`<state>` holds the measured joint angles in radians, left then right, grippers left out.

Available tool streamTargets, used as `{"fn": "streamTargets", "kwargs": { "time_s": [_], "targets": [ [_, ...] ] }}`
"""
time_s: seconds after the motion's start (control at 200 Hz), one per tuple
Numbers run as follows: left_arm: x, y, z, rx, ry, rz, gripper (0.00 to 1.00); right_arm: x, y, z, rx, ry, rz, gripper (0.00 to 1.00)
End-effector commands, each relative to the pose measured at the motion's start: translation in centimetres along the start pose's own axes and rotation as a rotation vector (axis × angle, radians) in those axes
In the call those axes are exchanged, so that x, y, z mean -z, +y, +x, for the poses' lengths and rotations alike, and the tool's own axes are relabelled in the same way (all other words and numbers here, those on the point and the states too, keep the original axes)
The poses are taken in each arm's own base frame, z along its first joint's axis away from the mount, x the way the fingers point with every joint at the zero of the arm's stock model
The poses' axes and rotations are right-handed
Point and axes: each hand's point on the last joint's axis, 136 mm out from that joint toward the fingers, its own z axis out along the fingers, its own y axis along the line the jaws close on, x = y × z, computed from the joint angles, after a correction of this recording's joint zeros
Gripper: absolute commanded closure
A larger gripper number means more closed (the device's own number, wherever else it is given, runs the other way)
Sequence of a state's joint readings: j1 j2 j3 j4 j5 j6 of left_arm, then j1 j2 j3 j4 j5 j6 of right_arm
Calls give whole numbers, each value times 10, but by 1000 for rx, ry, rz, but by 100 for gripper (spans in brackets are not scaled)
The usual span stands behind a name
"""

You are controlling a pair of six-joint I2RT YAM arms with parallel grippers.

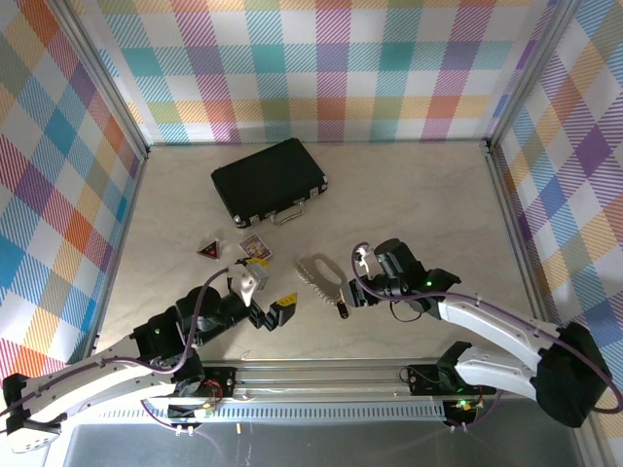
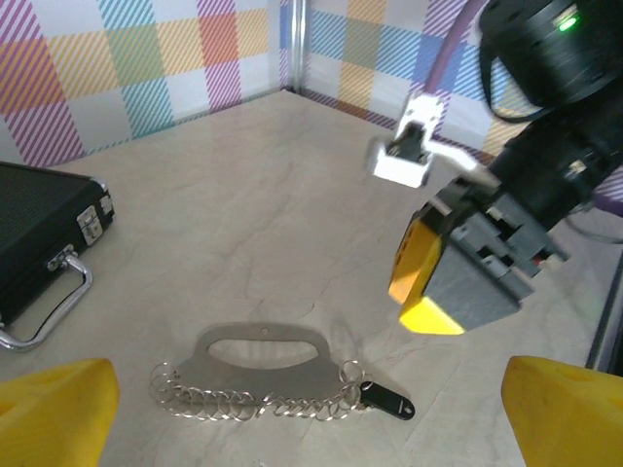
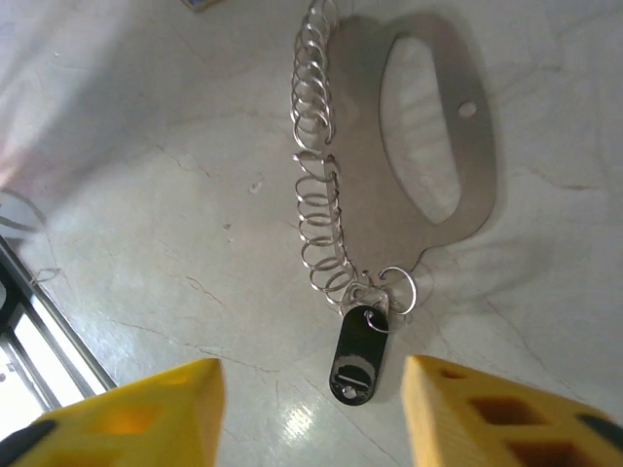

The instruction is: Put the keys on the keyring

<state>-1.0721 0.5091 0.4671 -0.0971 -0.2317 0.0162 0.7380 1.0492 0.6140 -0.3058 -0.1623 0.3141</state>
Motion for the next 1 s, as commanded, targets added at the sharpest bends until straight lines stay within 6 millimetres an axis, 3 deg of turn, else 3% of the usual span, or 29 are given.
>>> {"fn": "streamTargets", "kwargs": {
  "time_s": [0.0,0.13,0.27,0.45,0.66,0.8,0.885,0.995],
  "targets": [
    [1,8,-18,32,-67,-52,0,13,-7,-1,25,-17,53,40],
    [-3,30,-13,61,-47,-189,0,24,-11,-5,91,-49,78,26],
    [-1,62,-4,62,16,-377,0,36,-30,-18,84,-112,149,0],
    [16,112,14,58,24,-652,0,59,-70,-40,8,-256,305,1],
    [54,174,43,89,25,-994,0,78,-108,-56,-70,-406,428,1],
    [68,193,50,91,11,-1099,0,99,-143,-56,-140,-468,629,1],
    [68,198,48,36,-2,-1116,0,104,-150,-57,-114,-504,675,1],
    [73,210,62,2,25,-1179,0,106,-164,-48,-60,-518,763,1]
  ]
}}
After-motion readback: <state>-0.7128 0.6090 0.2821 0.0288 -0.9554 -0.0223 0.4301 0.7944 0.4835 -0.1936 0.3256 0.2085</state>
